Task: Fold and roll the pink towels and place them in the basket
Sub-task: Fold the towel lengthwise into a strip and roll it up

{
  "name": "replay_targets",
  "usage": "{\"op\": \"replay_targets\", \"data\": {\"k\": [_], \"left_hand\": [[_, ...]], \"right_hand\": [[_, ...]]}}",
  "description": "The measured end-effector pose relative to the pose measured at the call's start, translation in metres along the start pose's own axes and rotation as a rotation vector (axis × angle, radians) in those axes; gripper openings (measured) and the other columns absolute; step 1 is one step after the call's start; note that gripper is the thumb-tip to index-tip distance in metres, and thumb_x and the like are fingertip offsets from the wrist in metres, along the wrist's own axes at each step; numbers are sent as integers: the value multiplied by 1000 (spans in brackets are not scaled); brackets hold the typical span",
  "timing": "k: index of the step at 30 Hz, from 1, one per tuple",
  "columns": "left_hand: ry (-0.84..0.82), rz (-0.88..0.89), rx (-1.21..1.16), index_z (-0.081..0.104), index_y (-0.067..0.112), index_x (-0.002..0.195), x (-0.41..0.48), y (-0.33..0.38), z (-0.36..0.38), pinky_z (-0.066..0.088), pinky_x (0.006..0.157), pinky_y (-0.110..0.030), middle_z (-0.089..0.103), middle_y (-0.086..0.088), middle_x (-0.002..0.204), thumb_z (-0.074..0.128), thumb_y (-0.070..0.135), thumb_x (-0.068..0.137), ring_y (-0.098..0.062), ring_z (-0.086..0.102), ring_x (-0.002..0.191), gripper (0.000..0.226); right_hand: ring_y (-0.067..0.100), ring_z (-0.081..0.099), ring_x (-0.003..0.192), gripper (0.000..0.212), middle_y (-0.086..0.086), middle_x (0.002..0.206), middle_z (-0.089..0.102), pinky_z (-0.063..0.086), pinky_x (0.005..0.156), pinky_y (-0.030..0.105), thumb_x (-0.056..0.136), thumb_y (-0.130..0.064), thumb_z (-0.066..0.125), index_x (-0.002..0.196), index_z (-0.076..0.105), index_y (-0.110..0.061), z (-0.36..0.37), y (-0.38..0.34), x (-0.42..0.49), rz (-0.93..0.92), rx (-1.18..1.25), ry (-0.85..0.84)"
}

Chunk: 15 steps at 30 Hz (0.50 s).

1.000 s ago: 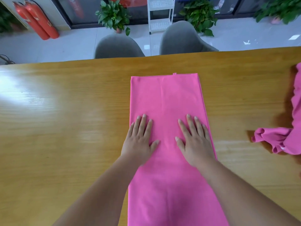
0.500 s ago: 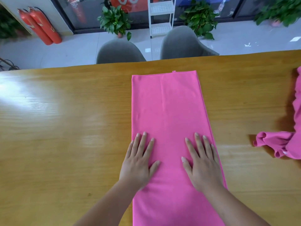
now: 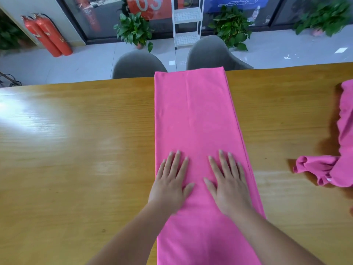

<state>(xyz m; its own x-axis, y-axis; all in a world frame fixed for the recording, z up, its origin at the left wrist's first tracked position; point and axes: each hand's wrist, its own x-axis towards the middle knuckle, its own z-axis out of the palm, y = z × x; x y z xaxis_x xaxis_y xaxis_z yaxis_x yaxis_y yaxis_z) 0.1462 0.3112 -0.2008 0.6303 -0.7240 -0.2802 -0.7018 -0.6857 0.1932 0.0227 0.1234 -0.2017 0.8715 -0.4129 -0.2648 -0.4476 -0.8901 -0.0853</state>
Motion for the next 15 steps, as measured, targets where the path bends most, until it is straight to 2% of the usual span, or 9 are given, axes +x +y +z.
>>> {"op": "replay_targets", "data": {"k": [3,9,12,15], "left_hand": [[47,-20,54,-3,29,169,-25,-19,15,5,133,-49,-15,-1,176,25,68,108,-25,-16,162,78],[2,-17,112,-7,27,169,45,-39,-4,3,132,-49,-18,-6,175,17,68,107,-26,-20,161,78],[-60,-103,132,-9,21,168,71,-26,-24,-1,132,-50,-19,-11,175,22,57,107,-31,-20,161,78],[8,-64,9,-3,17,169,51,6,-14,0,132,-49,-13,-10,176,21,54,109,-28,-19,161,74]], "right_hand": [[29,-12,162,73,2,177,-10,14,130,54,106,-66,23,169,4,-33,13,16,-24,57,19,5],[30,-20,160,74,2,175,-20,3,131,53,104,-67,12,168,-5,-34,4,22,43,62,-12,2],[32,-19,160,72,6,174,-19,2,131,54,106,-63,13,168,-6,-31,-13,11,68,93,-13,-32],[30,-17,161,70,6,175,-17,6,131,54,108,-60,15,168,-5,-29,-7,-15,44,27,5,14]]}}
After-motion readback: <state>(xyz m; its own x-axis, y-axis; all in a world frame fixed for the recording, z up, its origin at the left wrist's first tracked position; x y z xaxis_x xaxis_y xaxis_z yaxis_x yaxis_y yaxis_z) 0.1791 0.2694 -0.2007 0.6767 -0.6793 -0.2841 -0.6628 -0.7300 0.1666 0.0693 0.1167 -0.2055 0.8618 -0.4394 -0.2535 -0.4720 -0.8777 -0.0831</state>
